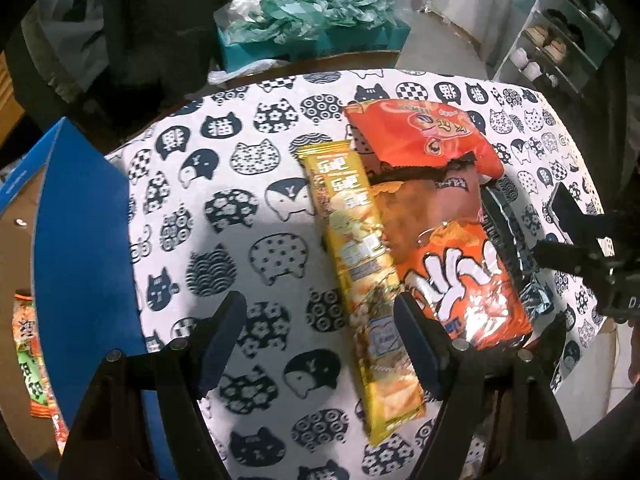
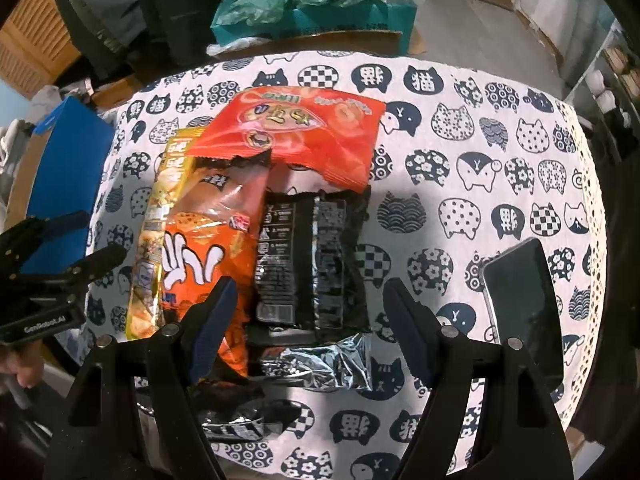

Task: Organize snacks
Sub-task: 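Grasp the long yellow stick snack with left gripper while right grasps black bag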

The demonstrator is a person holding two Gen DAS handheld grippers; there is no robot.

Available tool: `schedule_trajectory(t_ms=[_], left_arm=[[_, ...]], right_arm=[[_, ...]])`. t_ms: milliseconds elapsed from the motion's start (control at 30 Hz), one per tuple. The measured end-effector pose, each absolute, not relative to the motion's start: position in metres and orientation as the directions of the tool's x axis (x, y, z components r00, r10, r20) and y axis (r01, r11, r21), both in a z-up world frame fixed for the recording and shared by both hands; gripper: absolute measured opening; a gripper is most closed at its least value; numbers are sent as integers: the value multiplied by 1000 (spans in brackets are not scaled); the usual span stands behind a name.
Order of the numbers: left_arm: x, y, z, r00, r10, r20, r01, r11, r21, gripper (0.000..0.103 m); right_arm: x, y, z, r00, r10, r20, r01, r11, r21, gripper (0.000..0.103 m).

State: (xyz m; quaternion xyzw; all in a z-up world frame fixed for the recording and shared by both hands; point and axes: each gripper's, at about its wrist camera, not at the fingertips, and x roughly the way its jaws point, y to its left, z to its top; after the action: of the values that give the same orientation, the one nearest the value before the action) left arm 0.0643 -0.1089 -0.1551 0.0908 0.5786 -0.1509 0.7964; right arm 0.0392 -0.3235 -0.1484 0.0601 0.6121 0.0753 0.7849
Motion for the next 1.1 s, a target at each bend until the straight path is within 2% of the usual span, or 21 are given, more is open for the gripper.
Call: schedule_trajectory(t_ms=[500,767,967,1100], left_arm=[[78,-126,-186,211,-125,-969,336,941,-48,80],[80,-126,-200,205,-82,-975,353,936,-4,80],[75,-121,-199,226,-2,-974,349,934,79,80],[77,-112,-195,228,-10,-974,322,944,66,80]], right_arm=[[38,-328,-163,210,202,-957,-45,979,197,76],[42,-325,-172,199,205,-958,-55,979,198,76],[51,-319,-181,194,214,-958,-78,976,202,76],[58,-315,-188,198,222,-955,-92,974,207,76]])
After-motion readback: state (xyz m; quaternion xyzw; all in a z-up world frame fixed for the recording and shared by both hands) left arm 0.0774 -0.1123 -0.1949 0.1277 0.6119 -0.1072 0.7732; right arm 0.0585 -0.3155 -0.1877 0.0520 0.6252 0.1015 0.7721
